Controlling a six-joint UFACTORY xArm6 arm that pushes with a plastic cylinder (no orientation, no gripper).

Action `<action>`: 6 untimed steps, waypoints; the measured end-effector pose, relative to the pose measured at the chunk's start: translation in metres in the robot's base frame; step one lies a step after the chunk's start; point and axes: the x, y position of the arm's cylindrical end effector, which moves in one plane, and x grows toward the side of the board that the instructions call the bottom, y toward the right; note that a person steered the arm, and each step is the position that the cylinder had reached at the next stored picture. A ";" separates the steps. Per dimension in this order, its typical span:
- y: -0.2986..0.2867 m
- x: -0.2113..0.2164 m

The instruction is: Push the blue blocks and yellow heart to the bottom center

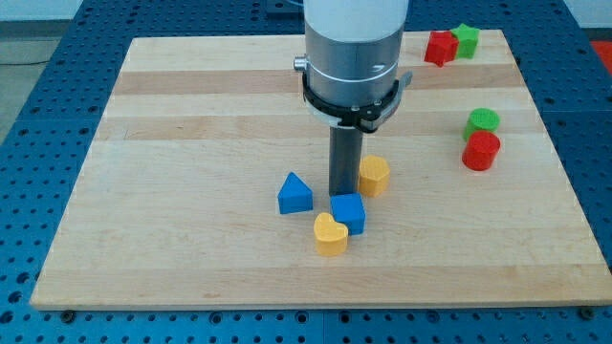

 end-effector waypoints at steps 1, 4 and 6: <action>0.000 0.014; 0.009 0.029; 0.000 -0.013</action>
